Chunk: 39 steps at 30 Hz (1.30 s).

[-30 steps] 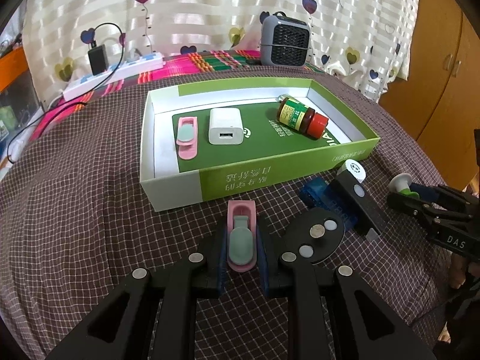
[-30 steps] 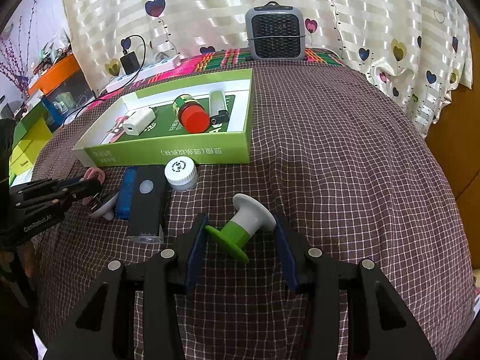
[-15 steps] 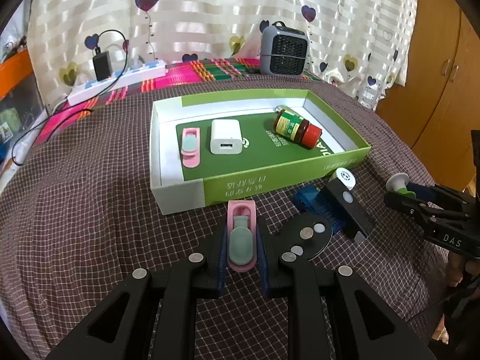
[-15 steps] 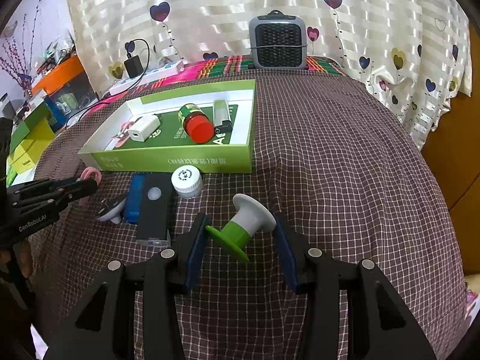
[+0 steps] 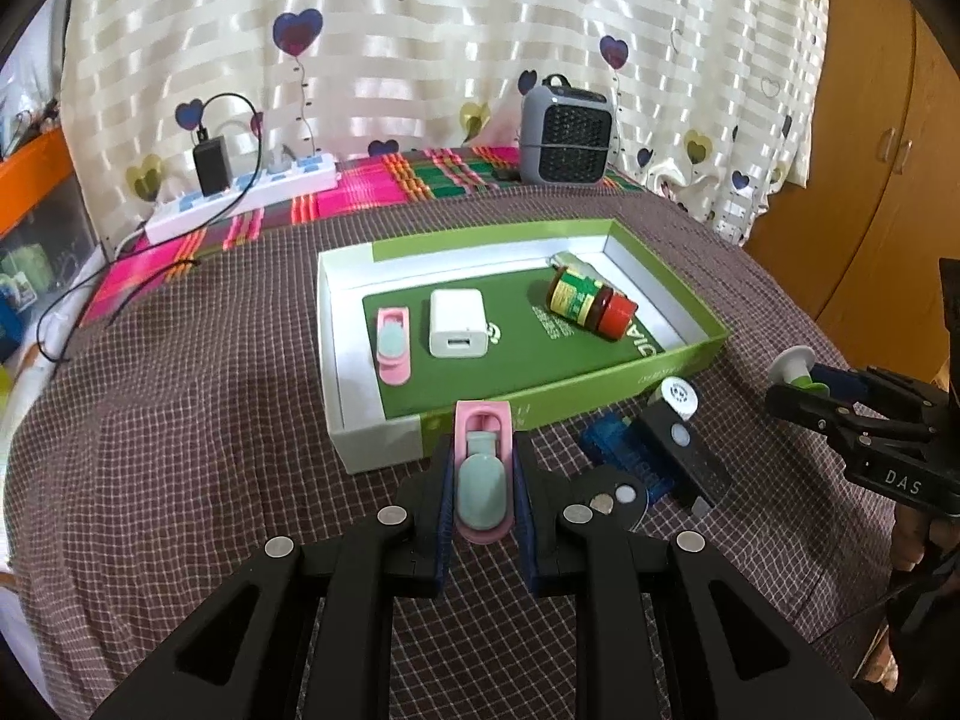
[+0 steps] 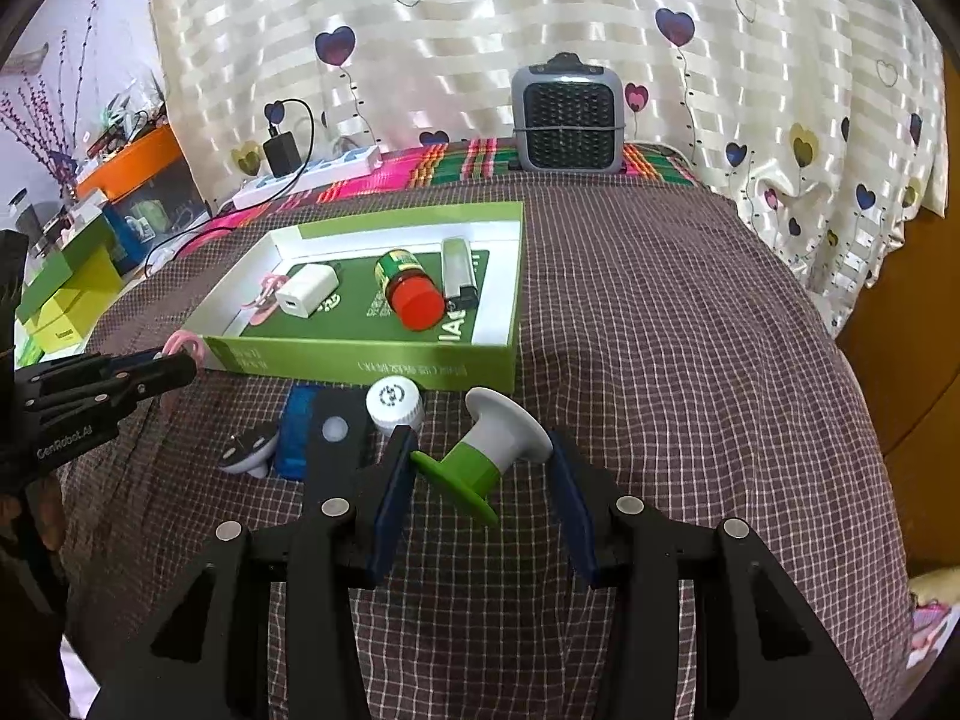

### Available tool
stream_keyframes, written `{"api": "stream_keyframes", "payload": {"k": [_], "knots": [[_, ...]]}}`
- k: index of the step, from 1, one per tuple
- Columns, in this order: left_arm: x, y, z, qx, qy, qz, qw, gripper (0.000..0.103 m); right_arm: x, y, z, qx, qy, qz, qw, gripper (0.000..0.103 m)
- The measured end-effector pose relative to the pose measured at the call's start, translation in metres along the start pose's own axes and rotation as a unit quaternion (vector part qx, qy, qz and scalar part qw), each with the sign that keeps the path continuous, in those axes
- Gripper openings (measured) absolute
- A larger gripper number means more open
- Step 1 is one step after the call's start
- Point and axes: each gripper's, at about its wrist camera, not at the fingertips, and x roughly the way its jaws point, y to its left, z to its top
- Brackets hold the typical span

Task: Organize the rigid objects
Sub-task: 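Carry the pink clip over the box with the left tool while the right tool carries the plunger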

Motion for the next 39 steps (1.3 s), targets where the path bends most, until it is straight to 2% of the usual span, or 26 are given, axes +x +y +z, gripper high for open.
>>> {"api": "stream_keyframes", "payload": {"k": [18, 39], "knots": [[0.01, 0.009, 0.034, 0.002, -0.01, 0.001, 0.9999, 0.017, 0.001, 0.011, 0.047, -0.031, -0.025, 0.012, 0.999, 0.045], [0.047, 0.014, 0.048, -0.011, 0.005, -0.012, 0.9998, 0.017, 0.051, 0.014, 0.102, -0.048, -0.011, 0.029, 0.998, 0.045]]}}
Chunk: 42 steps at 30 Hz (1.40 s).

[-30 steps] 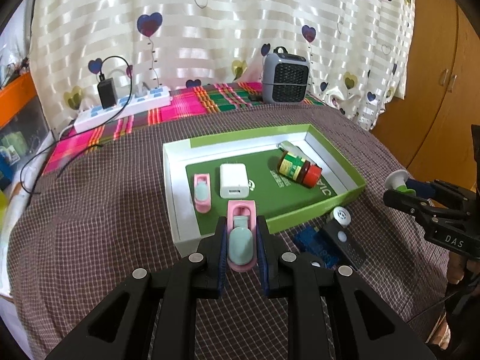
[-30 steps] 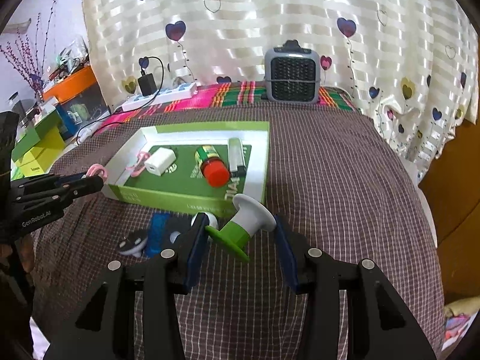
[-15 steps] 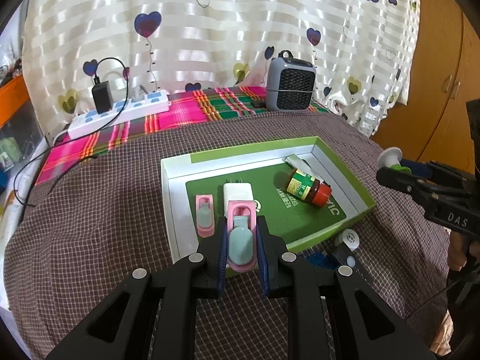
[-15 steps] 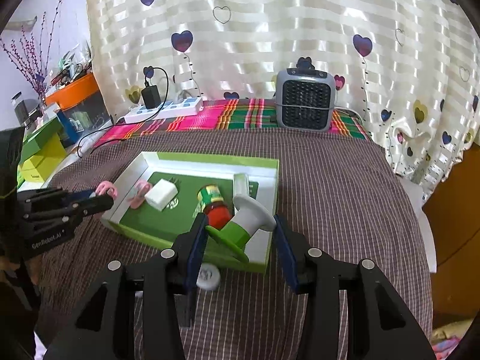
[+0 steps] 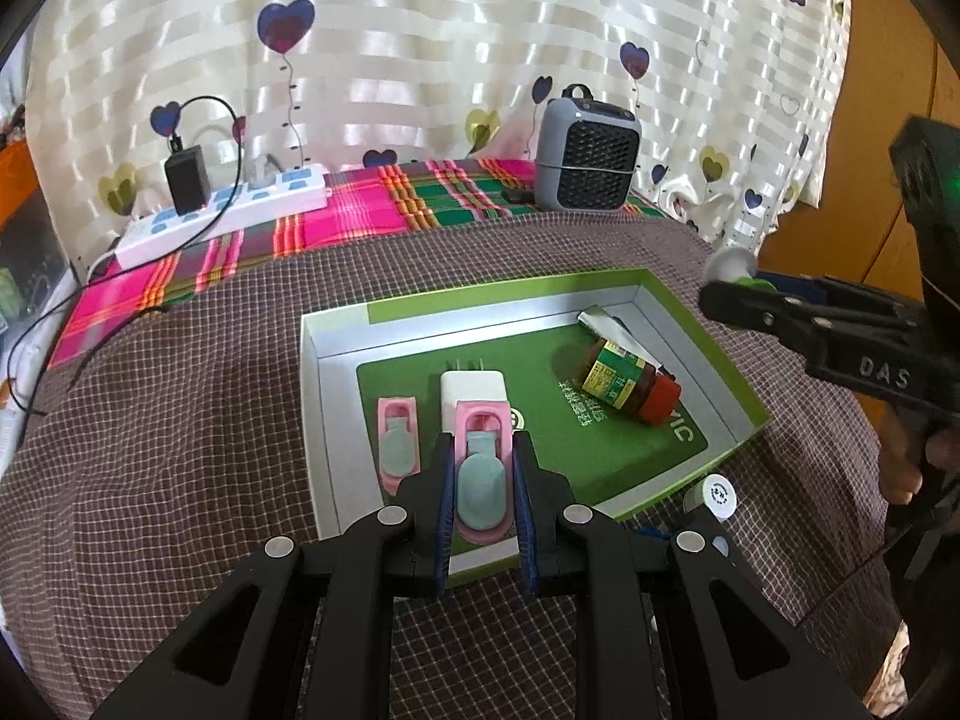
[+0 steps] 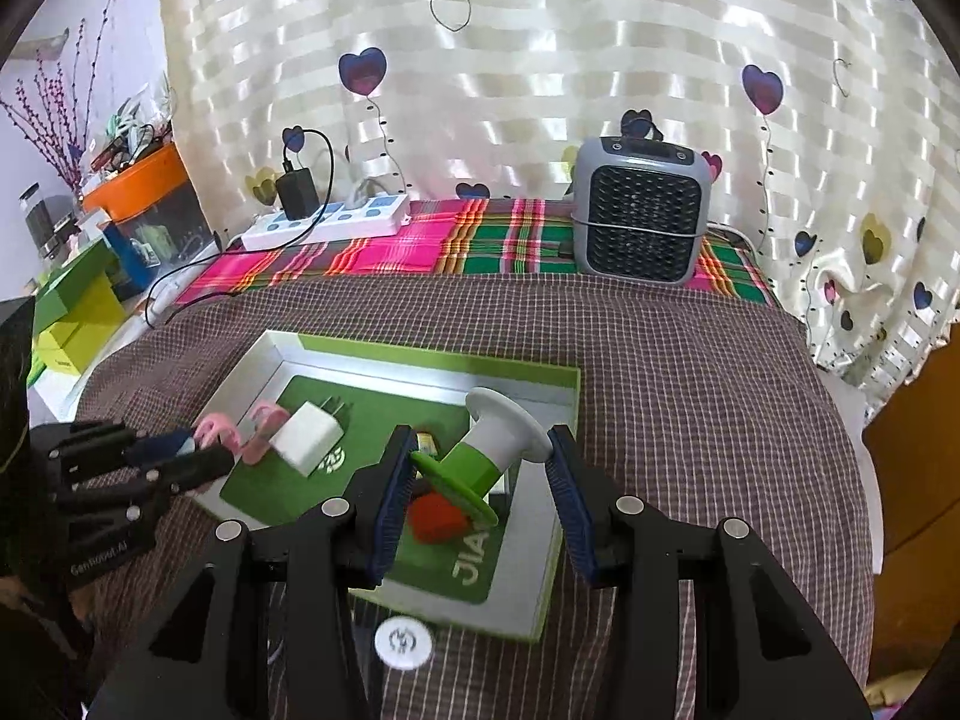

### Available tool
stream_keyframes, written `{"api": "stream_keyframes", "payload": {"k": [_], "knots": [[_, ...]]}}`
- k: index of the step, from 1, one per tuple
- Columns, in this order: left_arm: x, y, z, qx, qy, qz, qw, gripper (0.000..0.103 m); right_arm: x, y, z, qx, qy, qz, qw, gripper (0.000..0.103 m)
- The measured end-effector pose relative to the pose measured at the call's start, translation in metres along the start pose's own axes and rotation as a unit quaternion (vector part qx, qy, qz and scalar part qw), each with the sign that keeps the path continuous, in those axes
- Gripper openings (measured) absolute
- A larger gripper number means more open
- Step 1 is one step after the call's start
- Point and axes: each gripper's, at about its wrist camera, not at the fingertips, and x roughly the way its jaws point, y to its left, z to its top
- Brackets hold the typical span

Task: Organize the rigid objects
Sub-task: 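Carry the pink clip over the box with the left tool while the right tool carries the plunger, then release the pink clip from the left tool while the right tool lowers the plunger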

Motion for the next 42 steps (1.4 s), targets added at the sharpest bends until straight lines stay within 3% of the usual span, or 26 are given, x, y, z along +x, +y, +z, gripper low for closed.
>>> {"api": "stream_keyframes", "payload": {"k": [19, 42], "knots": [[0.025, 0.003, 0.0, -0.003, 0.023, 0.0, 0.9997, 0.017, 0.069, 0.022, 0.018, -0.014, 0.056, 0.027, 0.998, 0.046], [0.033, 0.009, -0.001, -0.009, 0.031, -0.012, 0.9994, 0.017, 0.103, 0.039, 0.012, -0.035, 0.085, 0.033, 0.995, 0.046]]}}
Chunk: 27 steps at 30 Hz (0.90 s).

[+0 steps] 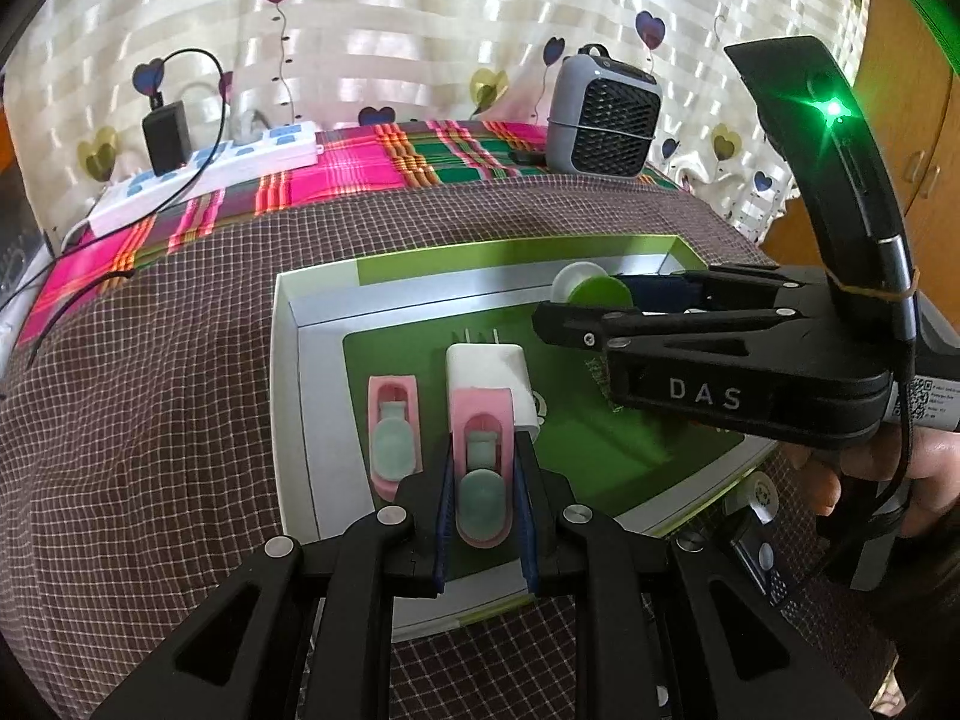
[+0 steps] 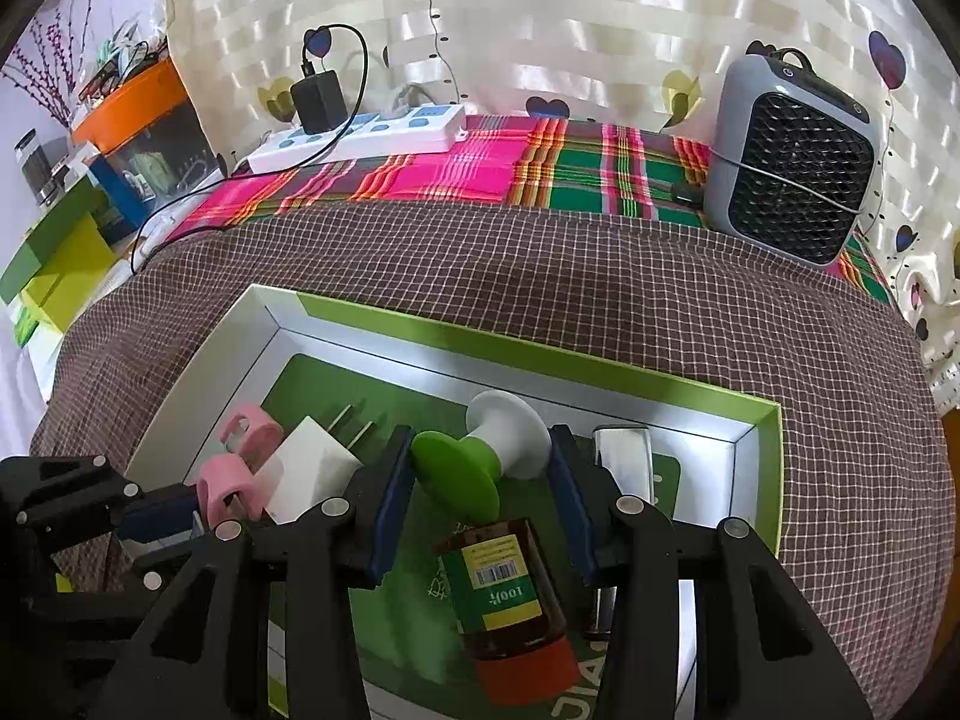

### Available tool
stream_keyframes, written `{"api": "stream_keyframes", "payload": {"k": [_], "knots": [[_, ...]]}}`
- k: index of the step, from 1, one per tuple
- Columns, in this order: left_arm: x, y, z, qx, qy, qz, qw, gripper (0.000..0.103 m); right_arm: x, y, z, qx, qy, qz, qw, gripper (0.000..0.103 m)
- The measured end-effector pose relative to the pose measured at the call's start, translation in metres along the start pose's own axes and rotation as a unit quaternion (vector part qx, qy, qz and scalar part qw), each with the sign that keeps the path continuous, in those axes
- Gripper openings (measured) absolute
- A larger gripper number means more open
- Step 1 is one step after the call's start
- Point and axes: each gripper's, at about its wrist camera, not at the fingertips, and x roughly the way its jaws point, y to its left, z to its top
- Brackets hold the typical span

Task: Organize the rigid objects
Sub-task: 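Release the pink clip from the left tool while the right tool lowers the plunger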

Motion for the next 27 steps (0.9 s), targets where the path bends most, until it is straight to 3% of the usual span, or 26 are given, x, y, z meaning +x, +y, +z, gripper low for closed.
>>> {"api": "stream_keyframes", "payload": {"k": [8, 14, 27], "knots": [[0.0, 0.001, 0.0, 0.0, 0.0, -0.002, 1.0, 0.018, 0.001, 0.001, 0.0, -0.005, 0.002, -0.002, 1.0, 0.046], [-0.001, 0.001, 0.0, -0.003, -0.002, -0.004, 1.0, 0.025, 0.001, 0.0, -0.001, -0.001, 0.006, -0.009, 1.0, 0.046], [-0.005, 0.001, -0.001, -0.007, -0.006, -0.004, 0.9999, 0.027, -0.009, -0.001, -0.002, 0.008, -0.013, -0.006, 1.0, 0.047]]}}
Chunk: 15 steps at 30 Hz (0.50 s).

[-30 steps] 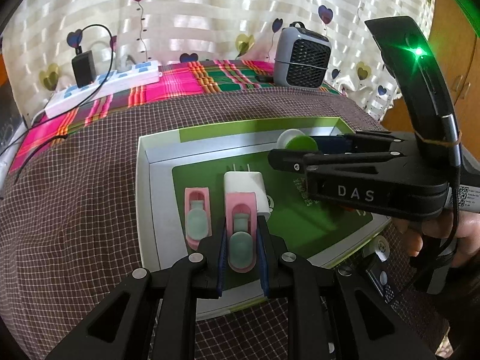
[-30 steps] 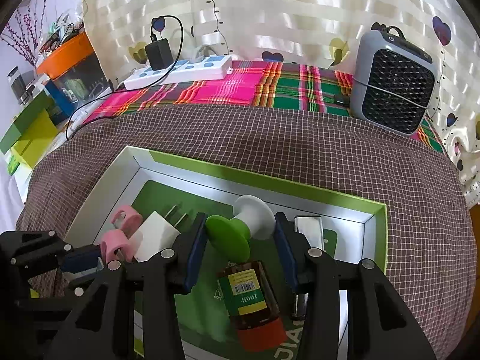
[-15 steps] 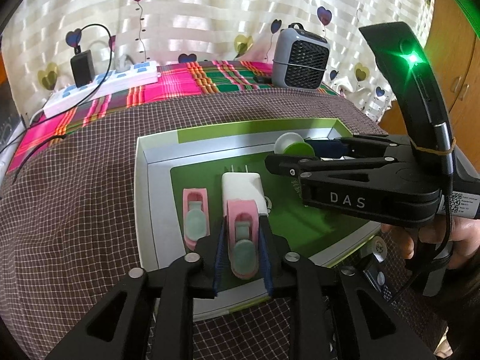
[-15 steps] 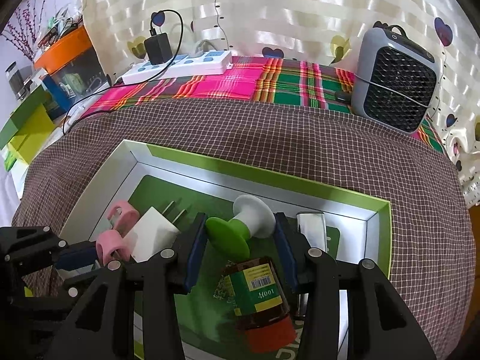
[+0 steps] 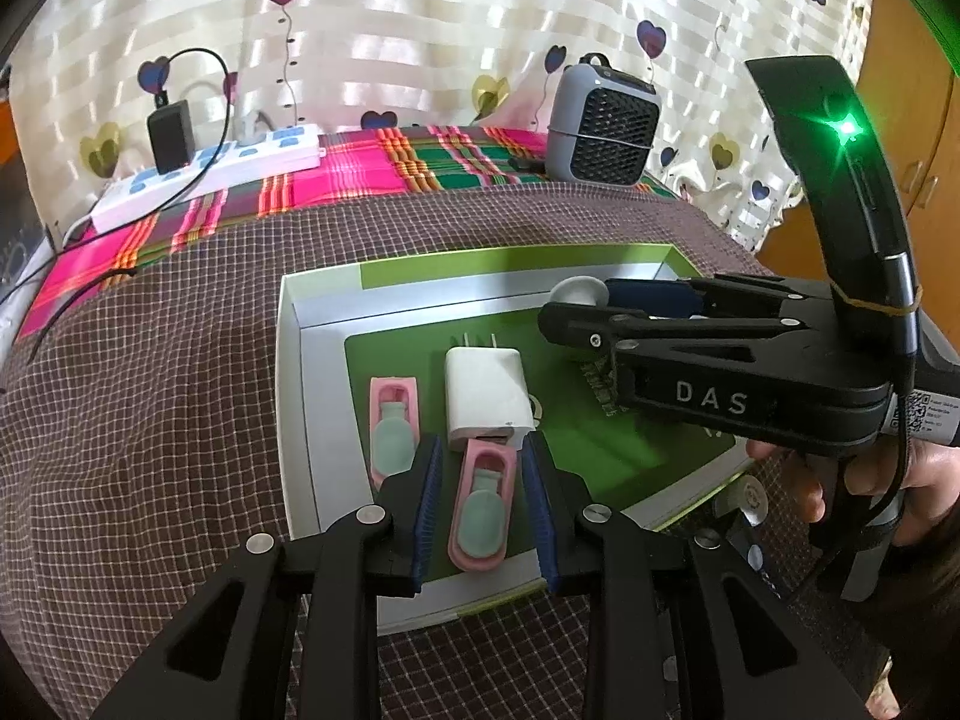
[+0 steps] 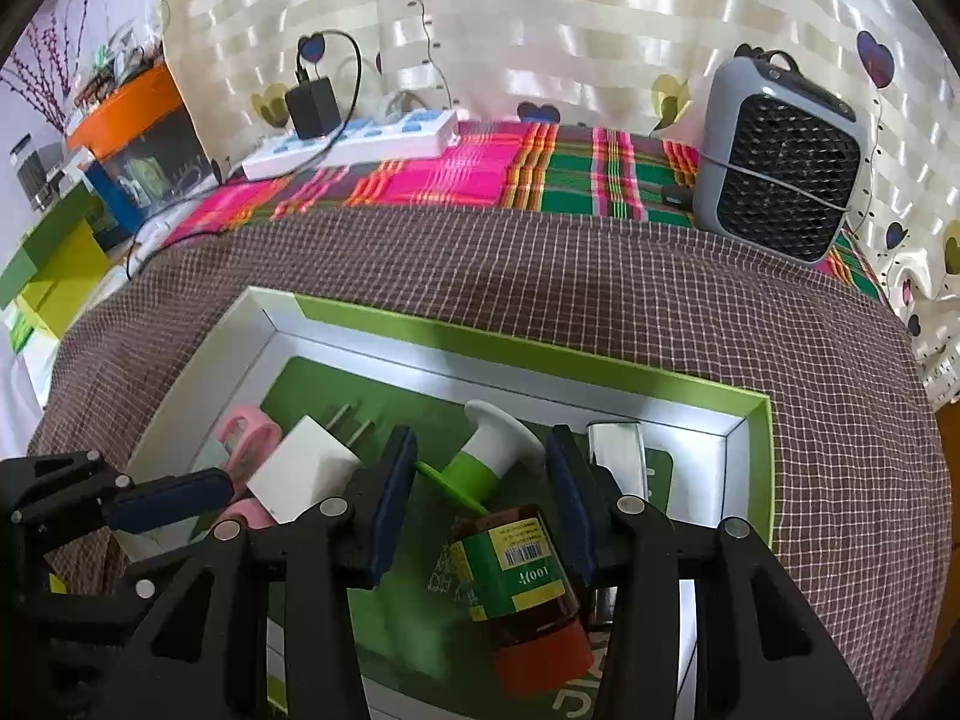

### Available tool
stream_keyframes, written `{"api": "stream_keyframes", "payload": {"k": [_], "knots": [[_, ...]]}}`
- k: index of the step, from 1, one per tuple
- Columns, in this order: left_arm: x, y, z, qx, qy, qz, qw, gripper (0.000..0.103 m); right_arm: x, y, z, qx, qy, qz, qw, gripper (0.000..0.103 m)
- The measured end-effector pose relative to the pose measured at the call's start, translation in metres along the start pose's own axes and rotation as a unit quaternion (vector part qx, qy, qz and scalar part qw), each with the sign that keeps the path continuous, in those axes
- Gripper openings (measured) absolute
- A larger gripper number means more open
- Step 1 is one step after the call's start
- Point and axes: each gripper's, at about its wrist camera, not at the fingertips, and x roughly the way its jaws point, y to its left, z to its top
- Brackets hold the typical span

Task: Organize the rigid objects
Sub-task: 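Release the pink clip from the left tool while the right tool lowers the plunger, then set the green-white plunger in the box and open the right tool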

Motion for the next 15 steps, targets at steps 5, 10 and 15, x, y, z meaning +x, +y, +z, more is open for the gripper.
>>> {"api": "stream_keyframes", "payload": {"k": [5, 10, 15], "knots": [[-0.006, -0.004, -0.001, 0.003, -0.007, -0.003, 1.0, 0.029, -0.009, 0.002, -0.002, 0.0, -0.009, 0.001, 1.0, 0.05], [-0.015, -0.005, -0.004, 0.0, -0.013, -0.004, 0.9999, 0.032, -0.017, 0.004, -0.004, 0.002, -0.018, -0.002, 1.0, 0.05], [-0.026, -0.008, -0.008, -0.001, -0.022, -0.005, 0.9998, 0.032, -0.029, 0.005, -0.007, 0.006, -0.028, -0.006, 1.0, 0.051]]}}
